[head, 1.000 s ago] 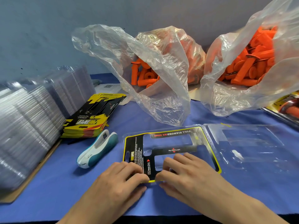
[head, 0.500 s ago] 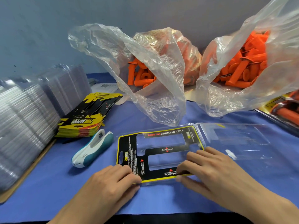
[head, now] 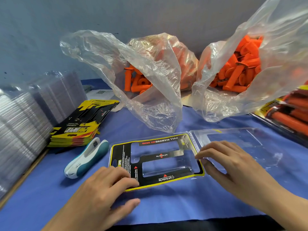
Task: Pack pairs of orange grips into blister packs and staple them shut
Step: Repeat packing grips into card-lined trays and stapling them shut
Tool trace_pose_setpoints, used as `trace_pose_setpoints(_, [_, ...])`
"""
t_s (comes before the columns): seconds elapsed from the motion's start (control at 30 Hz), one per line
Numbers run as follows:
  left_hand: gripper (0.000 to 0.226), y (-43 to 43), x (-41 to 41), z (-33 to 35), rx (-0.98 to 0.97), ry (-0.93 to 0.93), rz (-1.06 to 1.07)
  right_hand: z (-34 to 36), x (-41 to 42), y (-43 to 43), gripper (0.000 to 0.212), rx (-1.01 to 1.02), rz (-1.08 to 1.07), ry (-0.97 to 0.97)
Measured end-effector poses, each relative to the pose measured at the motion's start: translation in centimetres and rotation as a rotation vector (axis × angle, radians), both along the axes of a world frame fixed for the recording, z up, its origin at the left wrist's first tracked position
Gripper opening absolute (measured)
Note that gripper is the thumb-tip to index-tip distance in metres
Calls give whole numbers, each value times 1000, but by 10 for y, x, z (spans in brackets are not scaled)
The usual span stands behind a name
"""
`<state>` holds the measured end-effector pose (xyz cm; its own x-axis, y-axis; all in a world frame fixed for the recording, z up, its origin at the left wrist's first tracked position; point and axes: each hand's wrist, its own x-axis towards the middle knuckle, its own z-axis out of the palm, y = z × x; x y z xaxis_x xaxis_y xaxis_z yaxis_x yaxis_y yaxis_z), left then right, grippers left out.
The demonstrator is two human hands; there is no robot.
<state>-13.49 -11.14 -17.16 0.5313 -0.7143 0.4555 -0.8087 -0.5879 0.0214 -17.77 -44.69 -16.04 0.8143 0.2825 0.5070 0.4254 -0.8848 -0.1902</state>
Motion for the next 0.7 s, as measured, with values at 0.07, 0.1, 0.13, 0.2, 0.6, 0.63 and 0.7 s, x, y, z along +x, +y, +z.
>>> trace_pose_setpoints(0.07, [33,-7,0,1,-27,25,27,-2,-2,-3,24,-23,-20,17])
trace_pose_setpoints(0.1, [35,-11,0,1,-30,47,34,-2,-3,-3,22,-37,-18,29])
trace_pose_setpoints(0.13, [37,-15,1,1,-21,67,41,-2,-3,-3,21,-59,-10,42])
trace_pose_setpoints(0.2, [44,-22,2,1,27,95,47,-4,-4,-4,19,-113,16,63])
trace_pose_setpoints(0.6, [47,-30,9,0,127,126,63,-2,-3,-7,23,-162,50,104])
trace_pose_setpoints(0.63, [48,-30,9,0,125,123,59,-2,-3,-7,25,-141,47,98])
trace_pose_setpoints(0.7, [50,-29,8,1,107,119,50,0,-3,-6,29,-102,39,74])
